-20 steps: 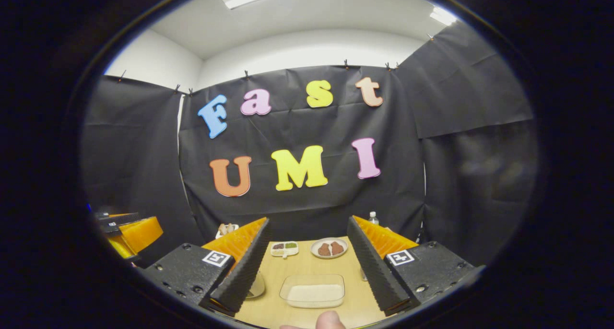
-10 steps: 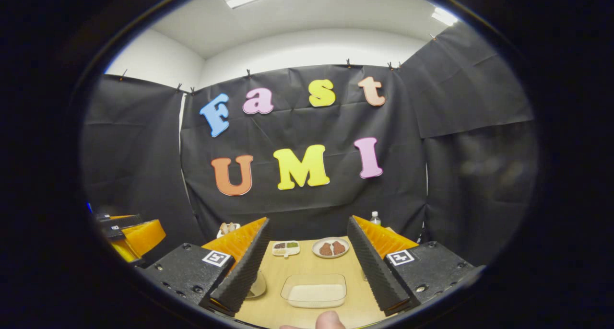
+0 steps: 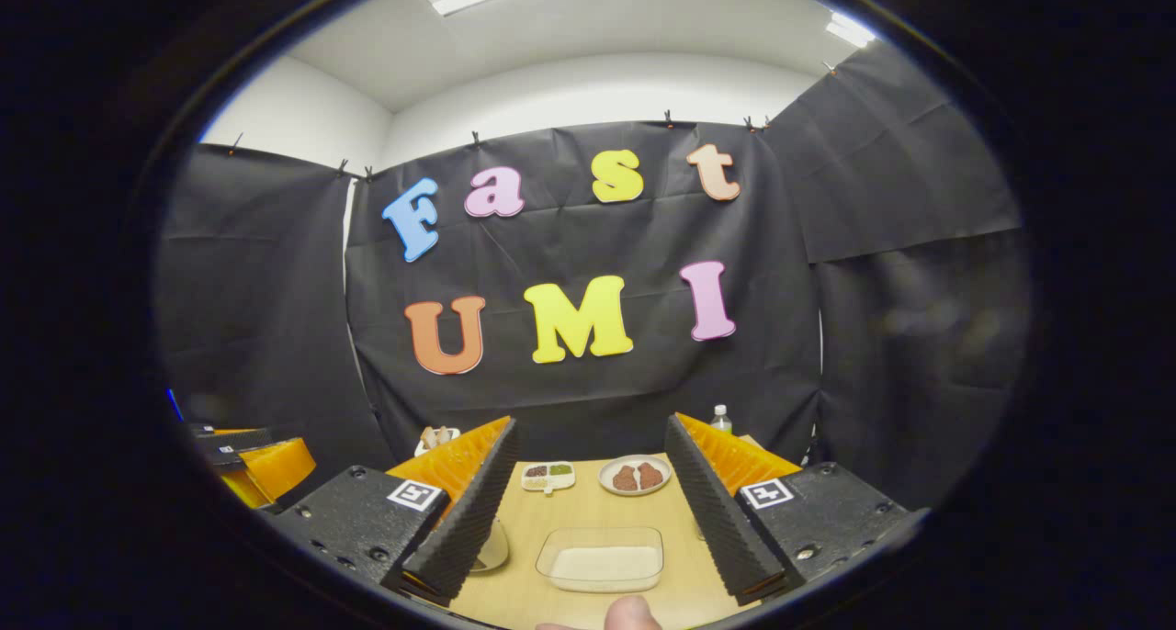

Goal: Close the left gripper, press the button to open the rice cooker; take a wooden spoon from the chopstick holder with the right hand, scoop a spoonful of rice and pour it into the rice cooker, then put the wooden spoon back into the chopstick holder.

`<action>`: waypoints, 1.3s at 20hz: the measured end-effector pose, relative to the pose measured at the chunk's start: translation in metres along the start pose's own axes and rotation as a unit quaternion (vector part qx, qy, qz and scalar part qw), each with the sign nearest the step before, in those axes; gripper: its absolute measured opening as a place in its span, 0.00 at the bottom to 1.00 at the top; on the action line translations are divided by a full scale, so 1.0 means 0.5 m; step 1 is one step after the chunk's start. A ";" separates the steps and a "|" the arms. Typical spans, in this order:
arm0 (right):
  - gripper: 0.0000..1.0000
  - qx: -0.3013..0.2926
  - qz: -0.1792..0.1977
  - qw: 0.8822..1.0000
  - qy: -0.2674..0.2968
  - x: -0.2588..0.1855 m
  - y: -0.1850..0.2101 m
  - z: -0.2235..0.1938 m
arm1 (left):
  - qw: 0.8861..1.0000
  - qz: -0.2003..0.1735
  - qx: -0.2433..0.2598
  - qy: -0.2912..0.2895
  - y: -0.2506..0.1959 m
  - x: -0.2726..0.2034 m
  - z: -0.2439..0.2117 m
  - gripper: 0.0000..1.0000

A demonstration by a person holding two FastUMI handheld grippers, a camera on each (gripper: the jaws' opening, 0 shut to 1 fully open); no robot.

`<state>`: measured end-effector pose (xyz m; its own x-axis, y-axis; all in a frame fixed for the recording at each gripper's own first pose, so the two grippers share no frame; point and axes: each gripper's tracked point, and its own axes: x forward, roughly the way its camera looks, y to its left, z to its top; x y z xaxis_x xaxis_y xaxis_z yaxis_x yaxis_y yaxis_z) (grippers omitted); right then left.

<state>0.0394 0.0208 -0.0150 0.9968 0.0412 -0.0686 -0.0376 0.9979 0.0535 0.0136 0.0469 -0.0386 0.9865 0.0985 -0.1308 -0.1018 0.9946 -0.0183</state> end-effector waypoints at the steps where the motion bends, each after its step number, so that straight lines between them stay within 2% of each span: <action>1: 1.00 0.001 -0.001 1.000 0.003 0.006 -0.008 -0.004 | 1.000 0.005 -0.004 0.007 0.003 0.006 -0.003 0.94; 7: 1.00 0.009 -0.001 1.000 0.024 0.071 -0.045 -0.042 | 0.997 0.047 -0.014 0.053 0.018 0.033 -0.047 0.95; 10: 1.00 0.009 0.004 0.999 0.039 0.109 -0.058 -0.064 | 0.995 0.060 -0.012 0.084 0.021 0.065 -0.080 0.86; 11: 1.00 0.009 0.005 0.999 0.043 0.121 -0.062 -0.071 | 0.993 0.065 -0.013 0.096 0.027 0.076 -0.093 0.53; 12: 1.00 0.008 0.006 0.999 0.046 0.132 -0.068 -0.076 | 0.991 0.069 -0.016 0.111 0.028 0.088 -0.106 0.51; 14: 0.96 0.009 0.007 0.999 0.052 0.157 -0.080 -0.087 | 0.988 0.073 -0.025 0.136 0.031 0.106 -0.124 0.38; 17: 0.96 0.014 0.001 0.998 0.059 0.195 -0.108 -0.105 | 0.982 0.085 -0.030 0.165 0.039 0.130 -0.142 0.37; 18: 1.00 0.016 0.001 0.998 0.064 0.206 -0.114 -0.111 | 0.979 0.101 -0.033 0.173 0.051 0.142 -0.152 0.27; 20: 0.96 0.021 0.001 0.997 0.068 0.228 -0.128 -0.121 | 0.975 0.090 -0.030 0.200 0.046 0.165 -0.193 0.06; 22: 0.96 0.025 0.001 0.997 0.071 0.250 -0.143 -0.130 | 0.970 0.084 -0.047 0.224 0.040 0.174 -0.210 0.00; 26: 0.96 0.024 0.005 0.997 0.079 0.281 -0.173 -0.152 | 0.957 0.095 -0.054 0.268 0.089 0.248 -0.283 0.00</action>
<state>0.1773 -0.0558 -0.1049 0.9725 0.0618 -0.2246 -0.0394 0.9939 0.1030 0.1131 0.0990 -0.1961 0.7444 0.2182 -0.6311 -0.3145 0.9483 -0.0432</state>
